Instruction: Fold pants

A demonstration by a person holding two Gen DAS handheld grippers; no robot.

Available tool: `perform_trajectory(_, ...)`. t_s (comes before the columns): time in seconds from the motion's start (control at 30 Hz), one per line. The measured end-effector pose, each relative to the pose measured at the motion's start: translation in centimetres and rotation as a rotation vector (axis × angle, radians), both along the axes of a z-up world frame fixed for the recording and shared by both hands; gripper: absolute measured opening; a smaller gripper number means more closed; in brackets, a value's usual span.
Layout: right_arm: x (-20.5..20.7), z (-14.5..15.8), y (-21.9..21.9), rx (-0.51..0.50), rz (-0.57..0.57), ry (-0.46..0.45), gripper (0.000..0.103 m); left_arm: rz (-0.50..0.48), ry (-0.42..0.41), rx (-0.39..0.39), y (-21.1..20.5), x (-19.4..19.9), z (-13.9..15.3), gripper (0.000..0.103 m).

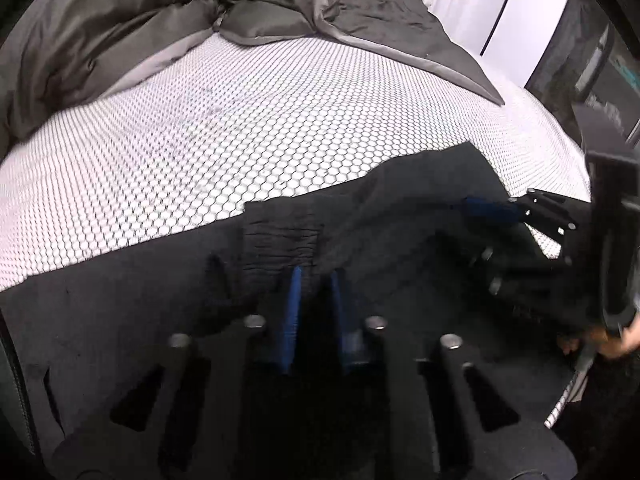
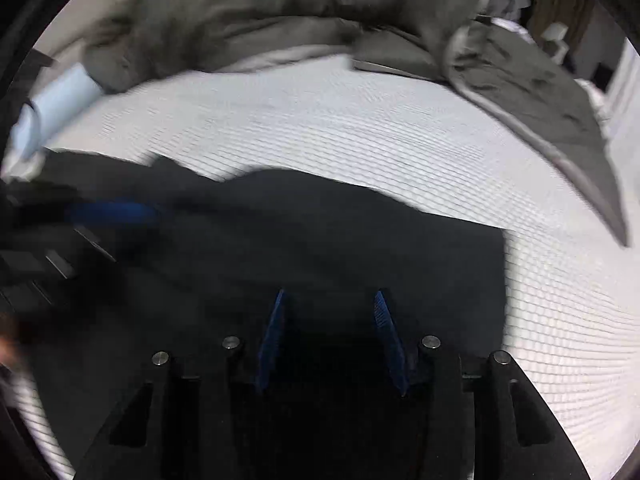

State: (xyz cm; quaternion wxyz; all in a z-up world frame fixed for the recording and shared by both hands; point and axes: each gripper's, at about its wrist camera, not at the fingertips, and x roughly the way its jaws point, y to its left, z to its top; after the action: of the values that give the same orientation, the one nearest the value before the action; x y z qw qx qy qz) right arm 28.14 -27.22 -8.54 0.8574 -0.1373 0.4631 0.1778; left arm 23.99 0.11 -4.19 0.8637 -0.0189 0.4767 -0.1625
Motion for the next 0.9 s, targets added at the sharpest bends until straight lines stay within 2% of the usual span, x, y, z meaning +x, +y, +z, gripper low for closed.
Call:
perform_trajectory(0.03, 0.4, 0.0, -1.2, -0.001, -0.033, 0.002, 0.045, -0.002, 0.003, -0.016, 0.4, 0.0, -0.1, 0.012)
perform_trajectory(0.13, 1.3, 0.4, -5.4, -0.095, -0.192, -0.065, 0.050, -0.012, -0.005, -0.013, 0.8, -0.8, -0.2, 0.012)
perform_trajectory(0.17, 1.4, 0.6, -6.5, -0.063, -0.214, -0.060, 0.050, -0.009, -0.005, 0.000, 0.7, -0.8, 0.0, 0.012)
perform_trajectory(0.2, 1.3, 1.0, -7.8, 0.018, -0.232, -0.029, 0.050, -0.004, -0.003, 0.020, 0.7, -1.0, 0.2, 0.012)
perform_trajectory(0.27, 0.9, 2.1, -8.5, 0.073, -0.260, -0.034, 0.050, 0.029, -0.014, 0.073, 1.1, -2.0, 1.3, 0.014)
perform_trajectory(0.37, -0.6, 4.9, -7.2, 0.129, -0.187, -0.110, 0.050, 0.040, -0.077, 0.038, 1.4, -3.1, 3.5, 0.015)
perform_trajectory(0.43, -0.7, 5.5, -5.7, 0.168, -0.136, -0.110, 0.050, 0.035, -0.138, 0.012, 0.8, -3.4, 4.6, 0.020)
perform_trajectory(0.5, -1.0, 5.3, -3.4, 0.187, -0.078, -0.092, 0.050, 0.026, -0.160, -0.003, -0.3, -3.0, 4.5, 0.024)
perform_trajectory(0.6, -0.9, 3.6, 0.4, 0.157, -0.014, -0.060, 0.050, 0.022, -0.105, 0.008, -1.4, -1.3, 2.7, 0.024)
perform_trajectory(0.67, -0.5, 1.6, 1.8, 0.172, 0.021, 0.026, 0.050, 0.048, -0.047, 0.060, -1.7, -0.2, 0.7, 0.022)
perform_trajectory(0.7, -0.4, 0.8, 2.1, 0.147, 0.004, 0.056, 0.050, 0.065, -0.016, 0.035, -1.1, 0.4, 0.0, 0.019)
perform_trajectory(0.77, 0.3, -0.3, 1.3, 0.041, -0.058, 0.021, 0.050, 0.082, 0.003, -0.017, -0.2, 0.6, -0.5, 0.009)
perform_trajectory(0.83, 0.3, -0.4, -0.6, -0.063, -0.136, -0.041, 0.053, 0.073, 0.004, -0.045, 0.4, 0.4, -0.4, 0.008)
perform_trajectory(0.9, 0.2, -0.1, -2.6, -0.075, -0.179, -0.051, 0.053, 0.073, -0.001, -0.029, 0.5, -0.2, -0.2, 0.008)
